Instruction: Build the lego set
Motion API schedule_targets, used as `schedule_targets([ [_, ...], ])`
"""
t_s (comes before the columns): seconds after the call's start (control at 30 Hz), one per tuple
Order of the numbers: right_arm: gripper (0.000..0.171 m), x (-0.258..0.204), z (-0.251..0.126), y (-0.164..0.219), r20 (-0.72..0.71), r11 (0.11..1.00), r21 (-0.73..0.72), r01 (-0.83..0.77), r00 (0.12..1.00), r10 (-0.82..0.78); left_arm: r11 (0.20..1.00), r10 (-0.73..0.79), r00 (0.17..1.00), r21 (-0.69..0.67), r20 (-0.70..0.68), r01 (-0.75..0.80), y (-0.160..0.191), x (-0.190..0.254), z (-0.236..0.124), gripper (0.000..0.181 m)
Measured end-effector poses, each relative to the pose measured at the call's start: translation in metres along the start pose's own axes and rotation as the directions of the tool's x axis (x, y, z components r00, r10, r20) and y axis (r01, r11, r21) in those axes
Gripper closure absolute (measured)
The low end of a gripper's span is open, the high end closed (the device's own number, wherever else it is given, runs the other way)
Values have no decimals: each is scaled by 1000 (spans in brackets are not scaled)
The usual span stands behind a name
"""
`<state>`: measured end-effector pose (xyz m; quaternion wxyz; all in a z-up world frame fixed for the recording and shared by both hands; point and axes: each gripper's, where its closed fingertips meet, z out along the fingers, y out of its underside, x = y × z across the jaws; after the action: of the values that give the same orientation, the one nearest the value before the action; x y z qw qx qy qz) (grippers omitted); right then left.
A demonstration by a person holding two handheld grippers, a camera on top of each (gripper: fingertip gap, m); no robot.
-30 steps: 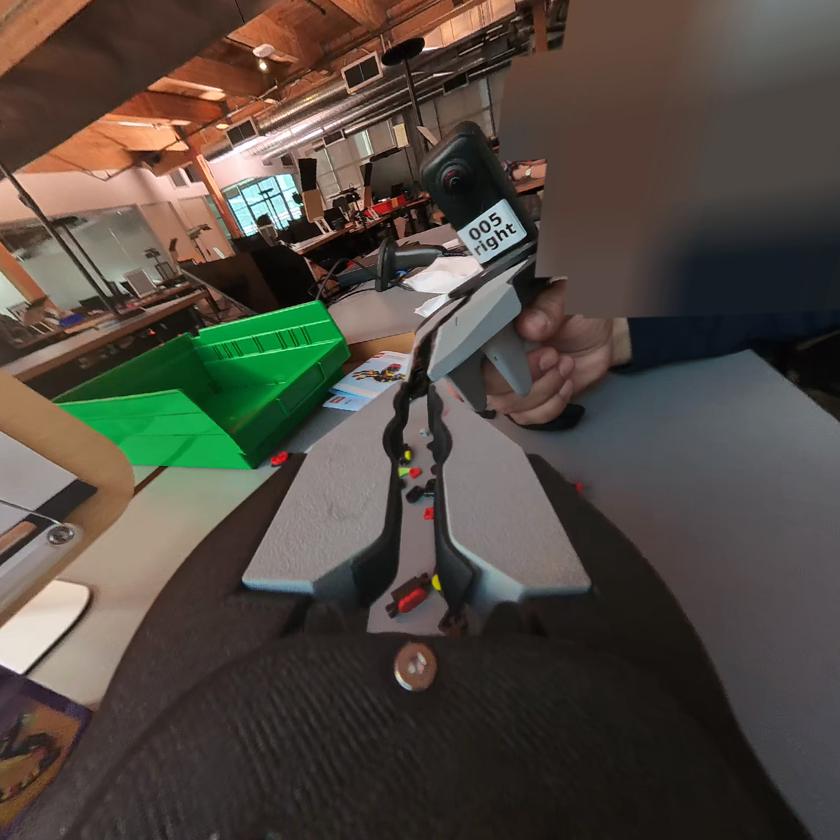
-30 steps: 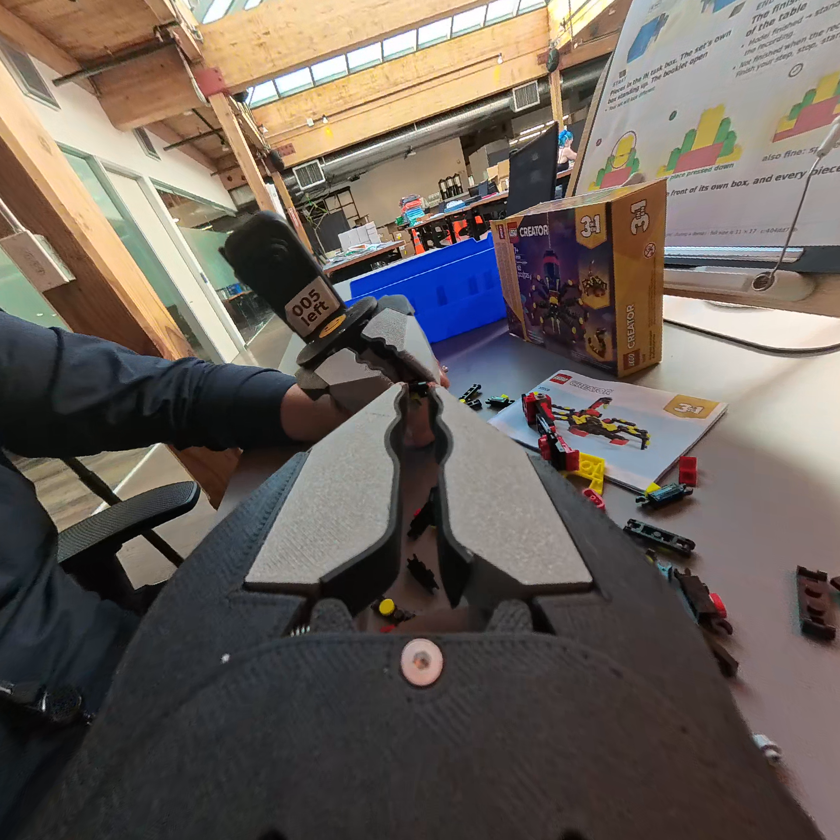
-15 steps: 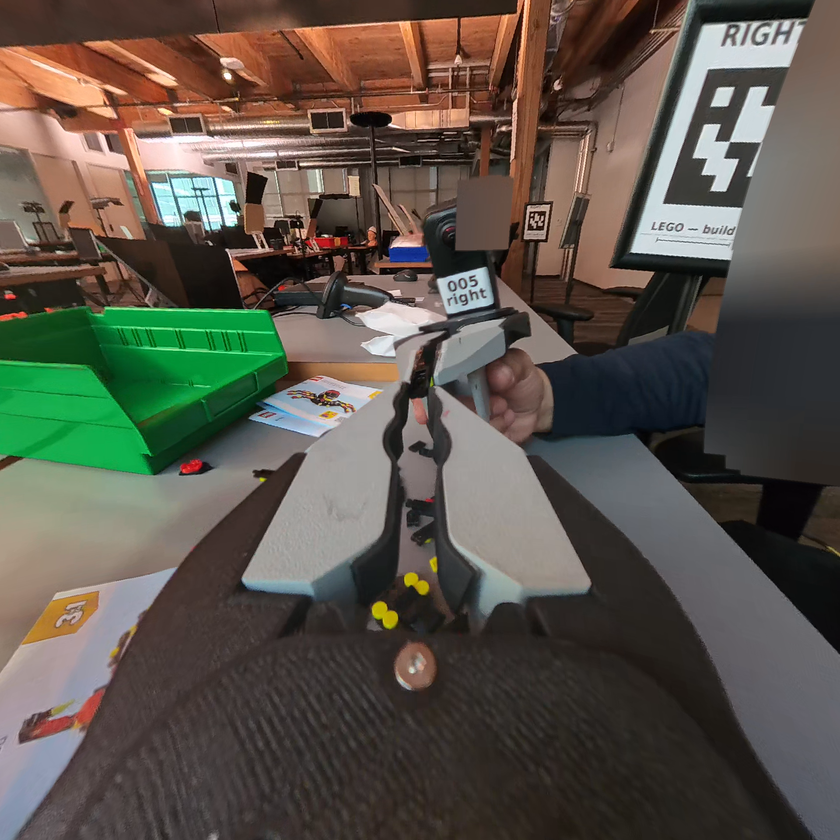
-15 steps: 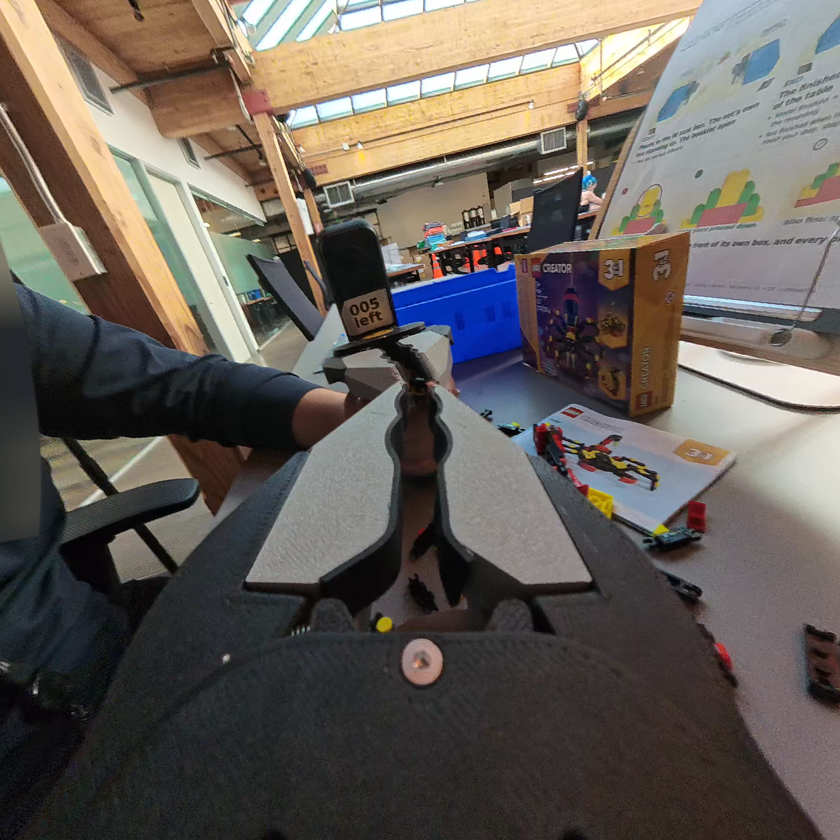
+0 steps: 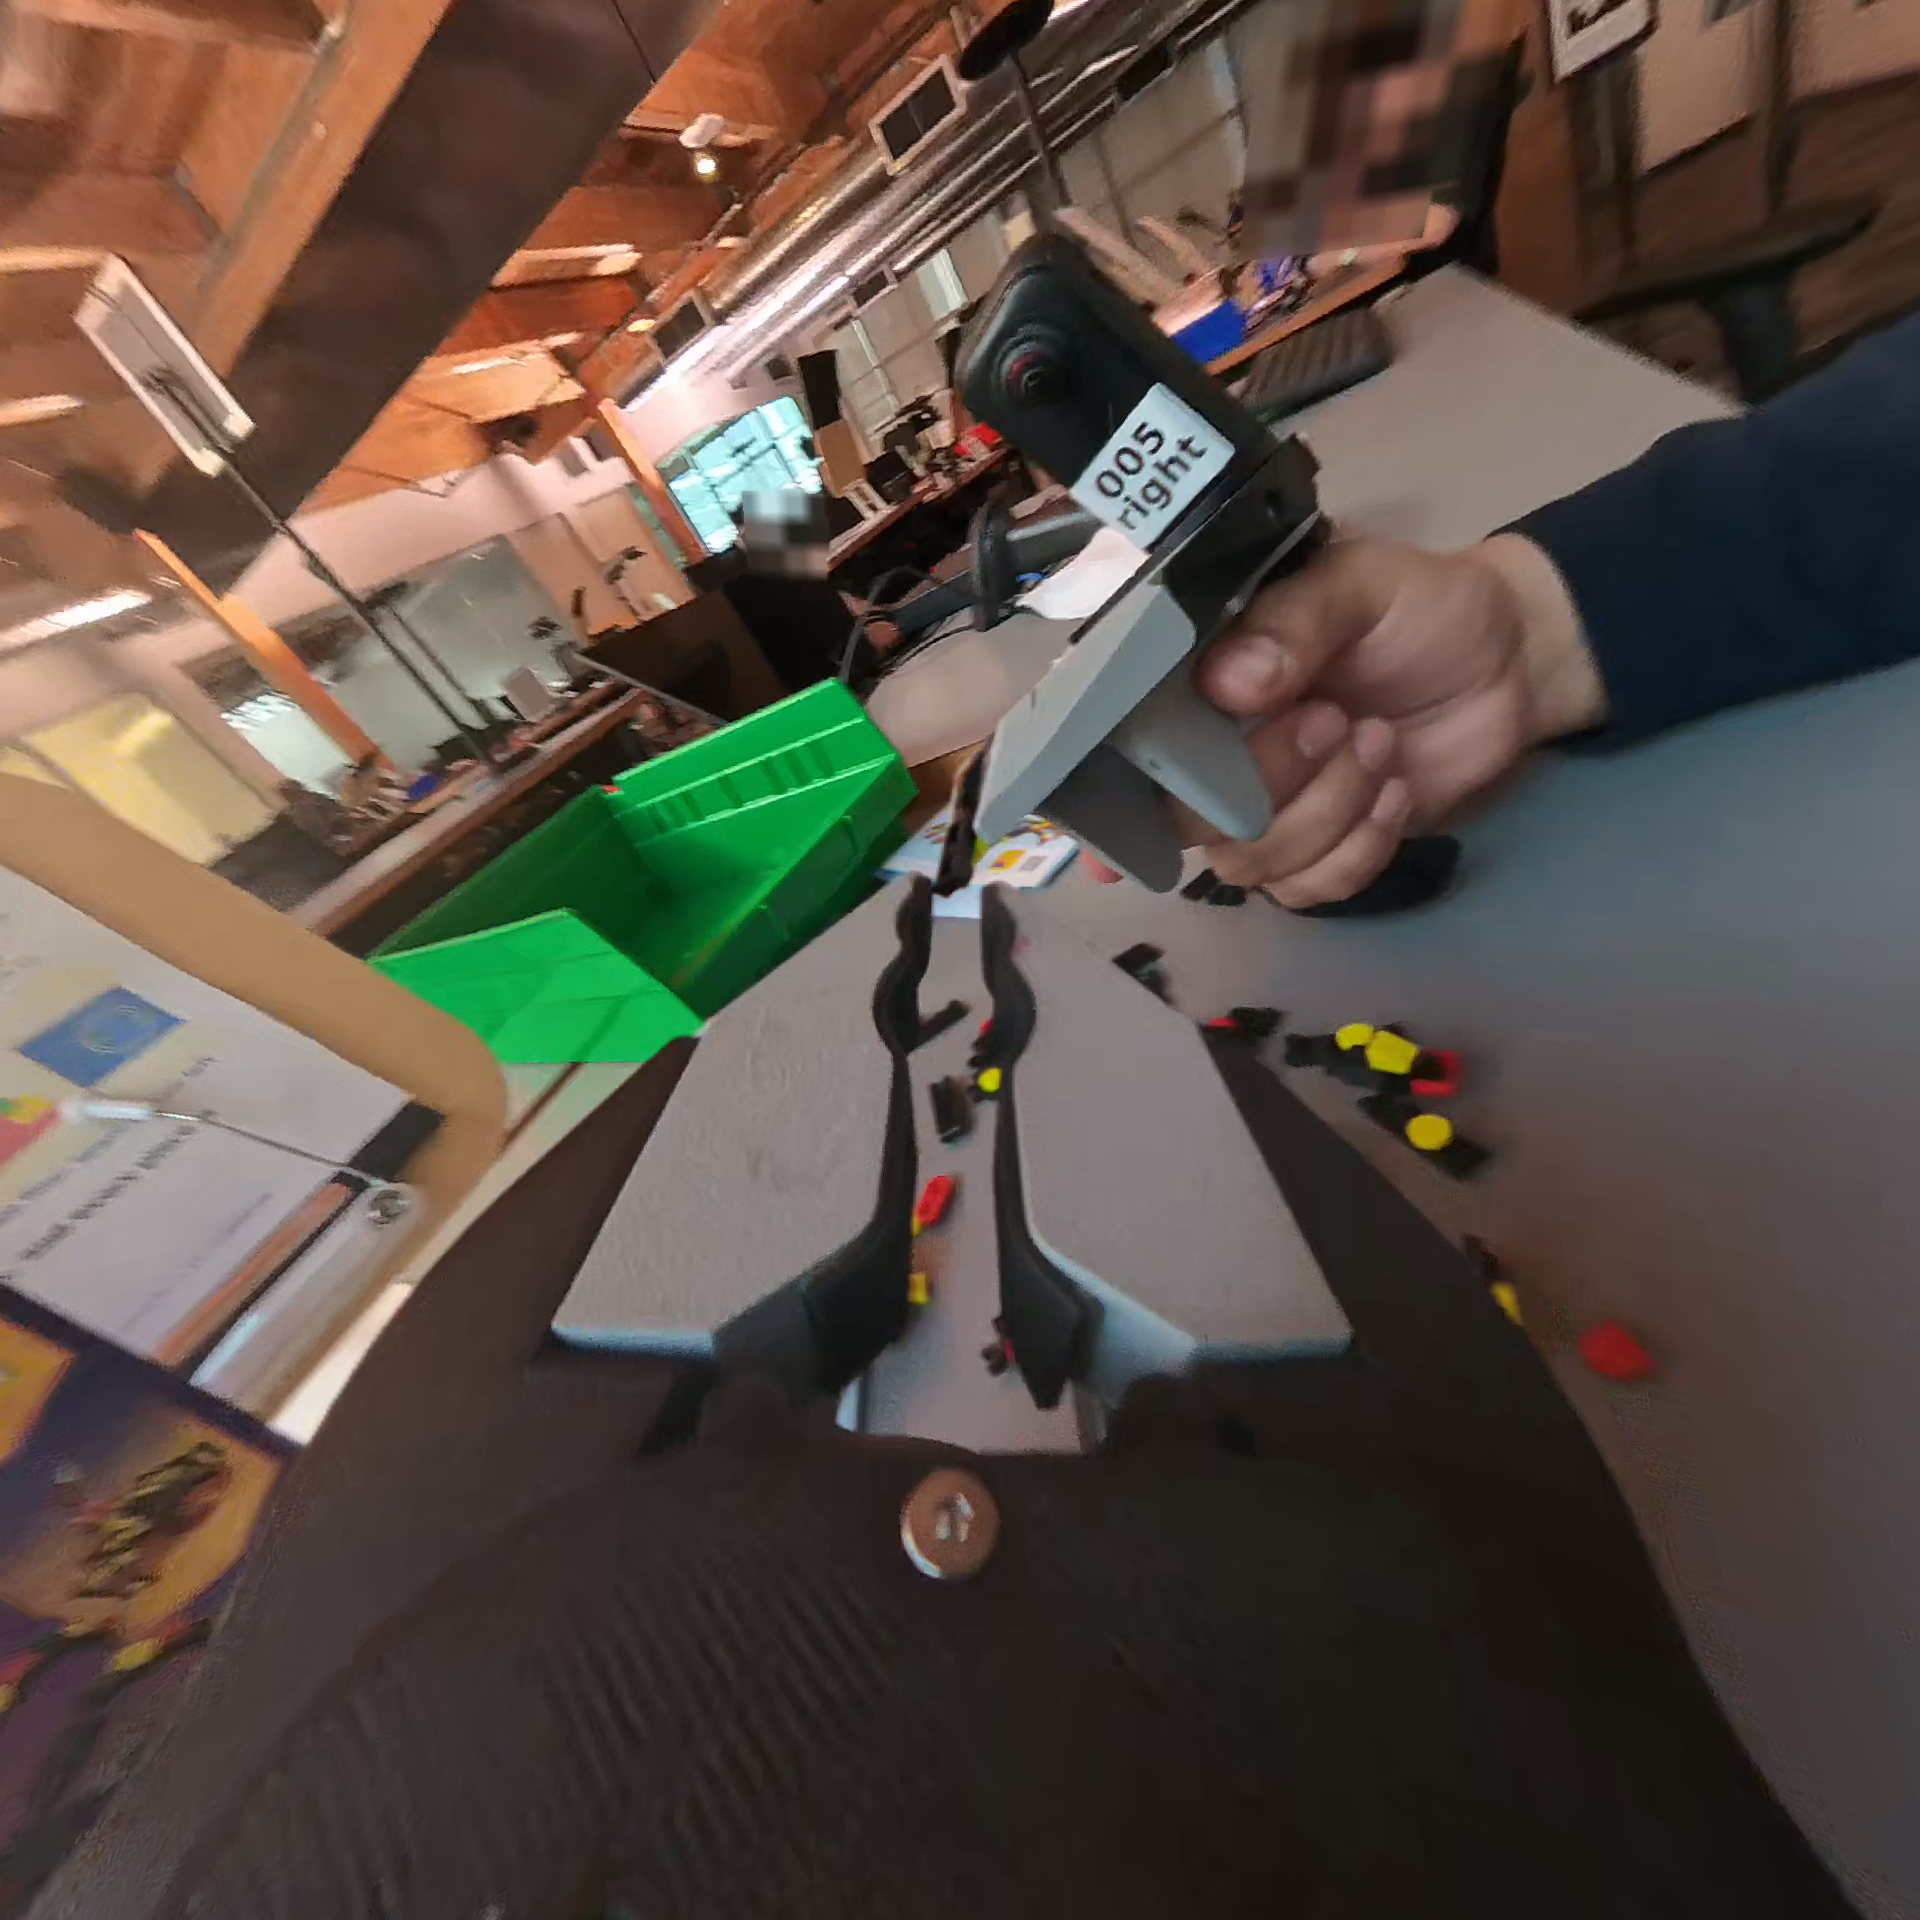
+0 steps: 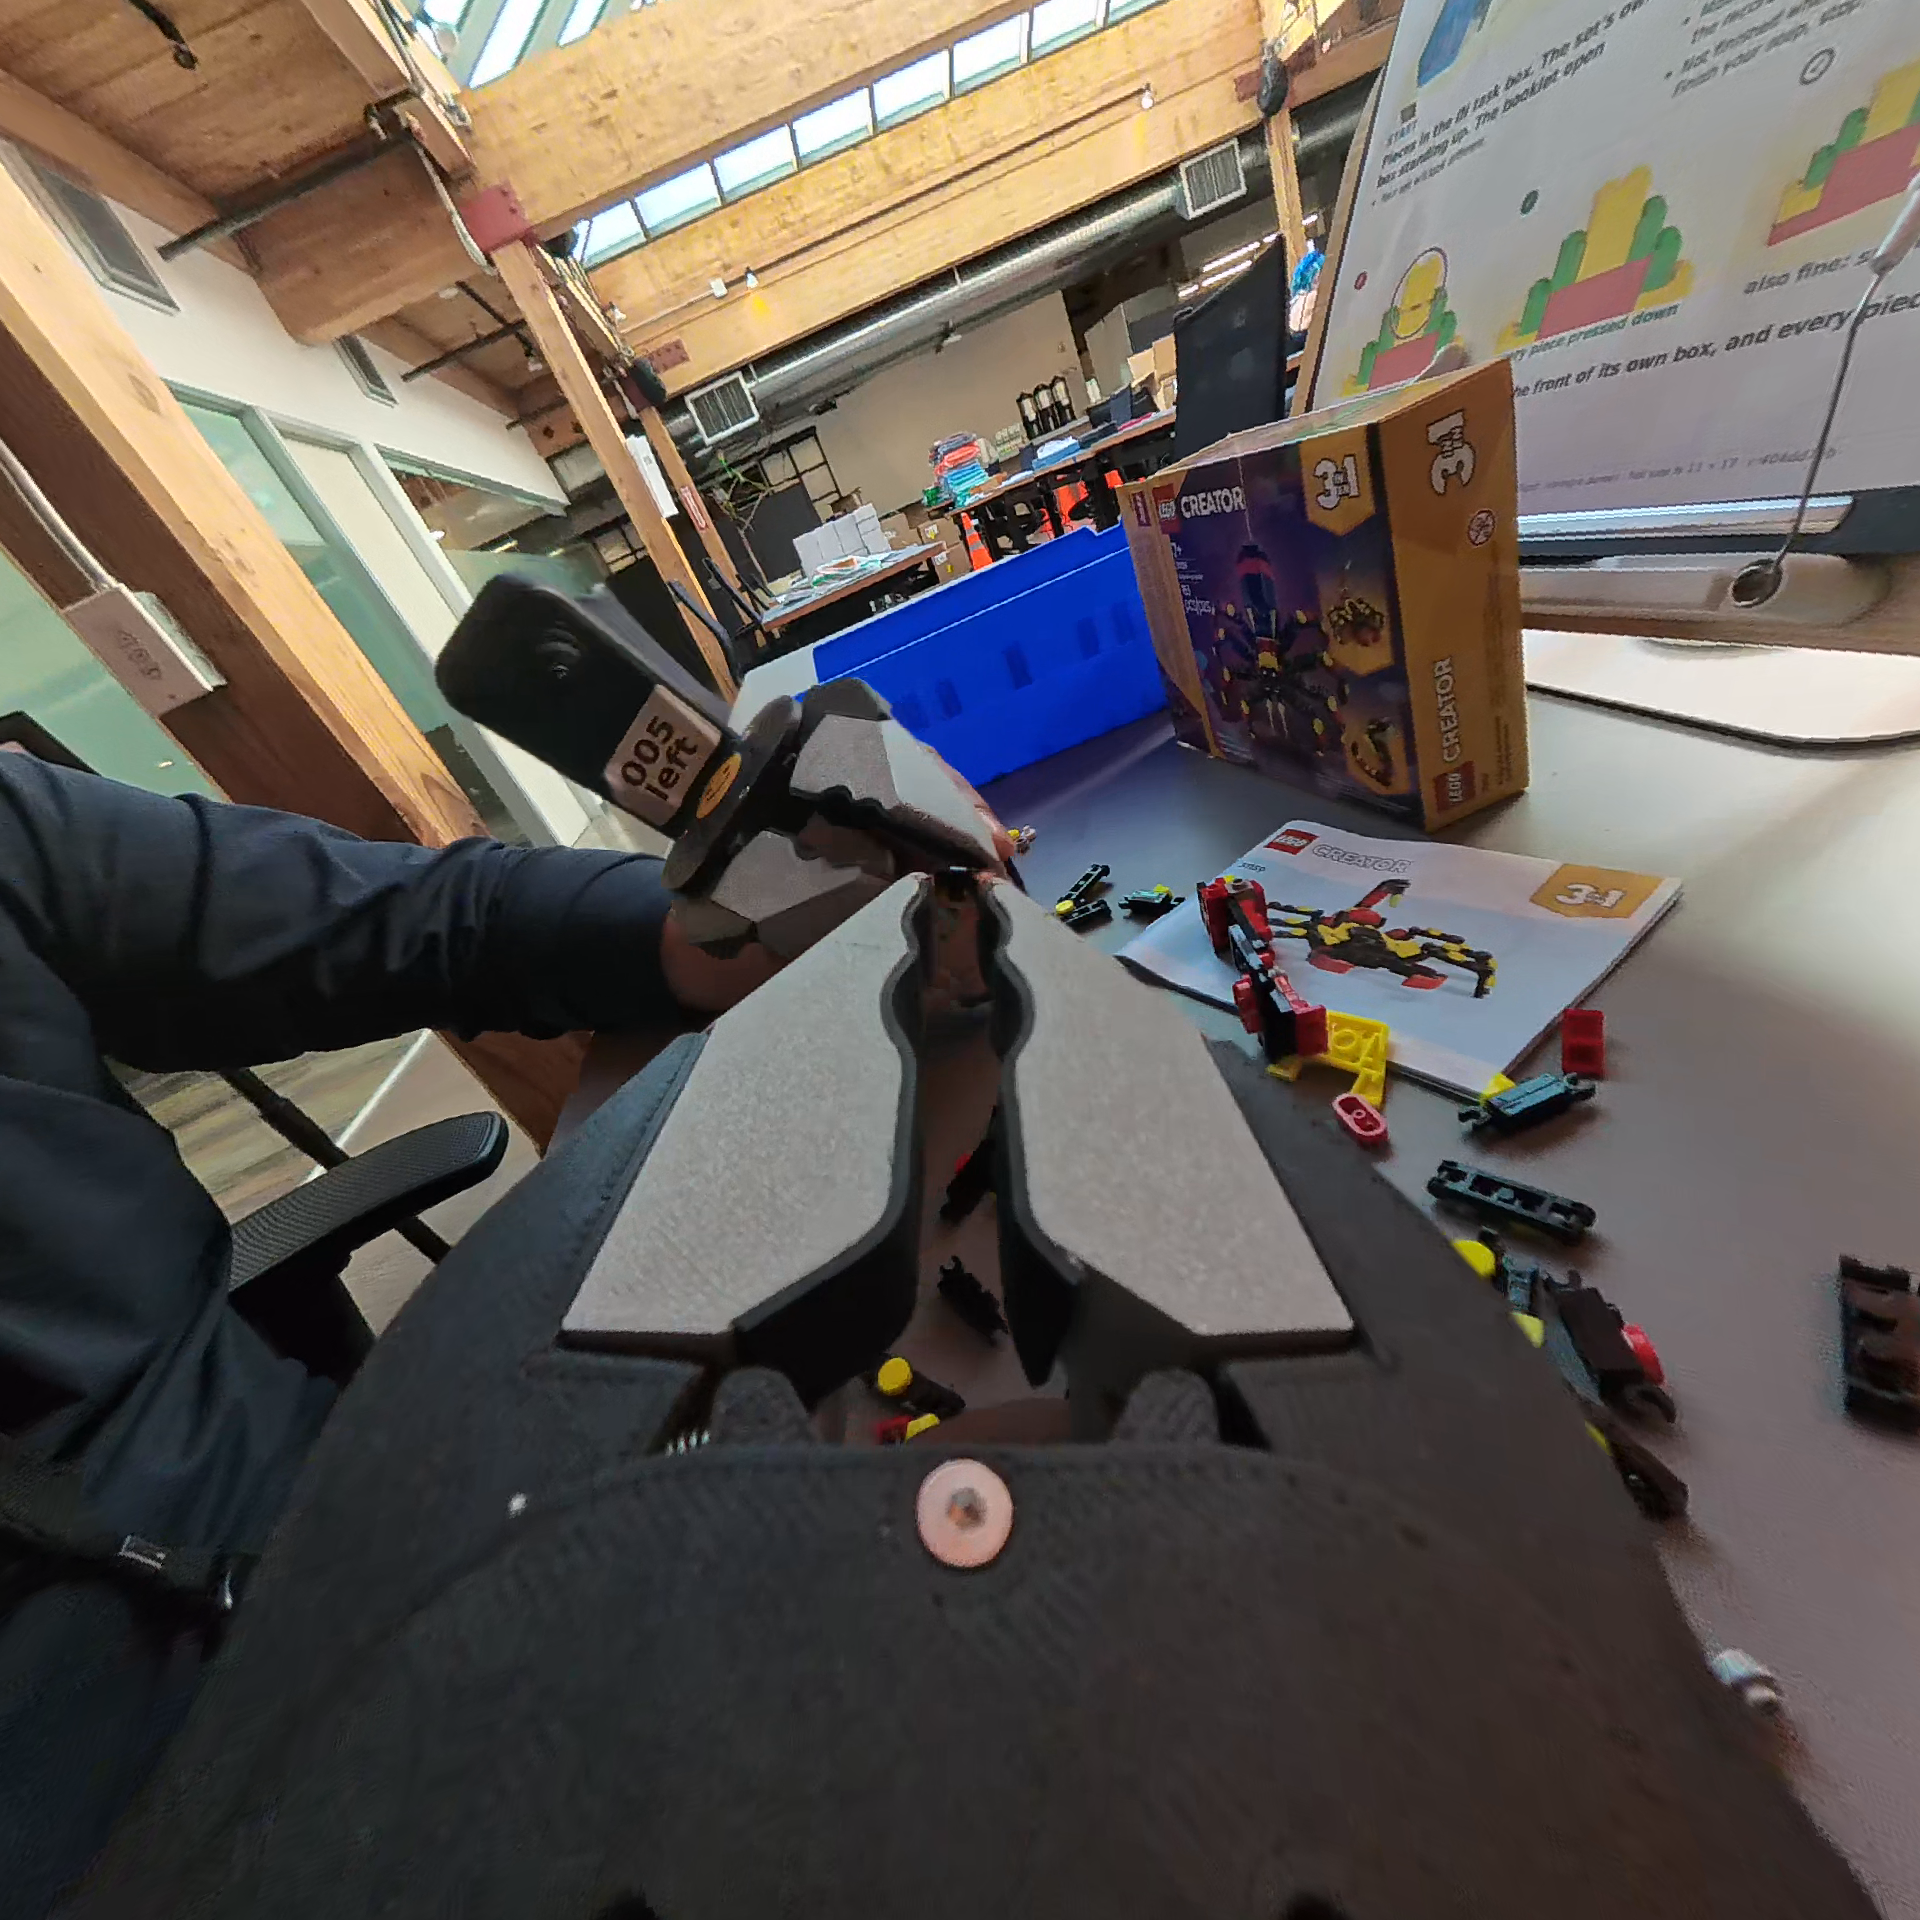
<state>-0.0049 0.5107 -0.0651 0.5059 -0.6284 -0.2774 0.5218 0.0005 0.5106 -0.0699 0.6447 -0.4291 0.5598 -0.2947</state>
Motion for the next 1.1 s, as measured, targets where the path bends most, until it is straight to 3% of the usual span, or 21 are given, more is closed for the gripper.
schedule_targets([
  [0.17,167,0,1,2,9,999,-13,-30,1000,30,988,151,987,-38,48,-150,3,-1,0,176],
  [0.47,167,0,3,4,38,994,-5,-113,993,113,970,233,970,-84,70,-227,7,-2,3,181],
  [0.8,167,19,2,6,-44,986,0,-167,985,167,982,121,991,-152,51,-112,25,-7,12,181],
  [1.1,166,24,5,5,-98,992,0,-127,987,127,978,128,988,-178,87,-111,29,-11,13,181],
])
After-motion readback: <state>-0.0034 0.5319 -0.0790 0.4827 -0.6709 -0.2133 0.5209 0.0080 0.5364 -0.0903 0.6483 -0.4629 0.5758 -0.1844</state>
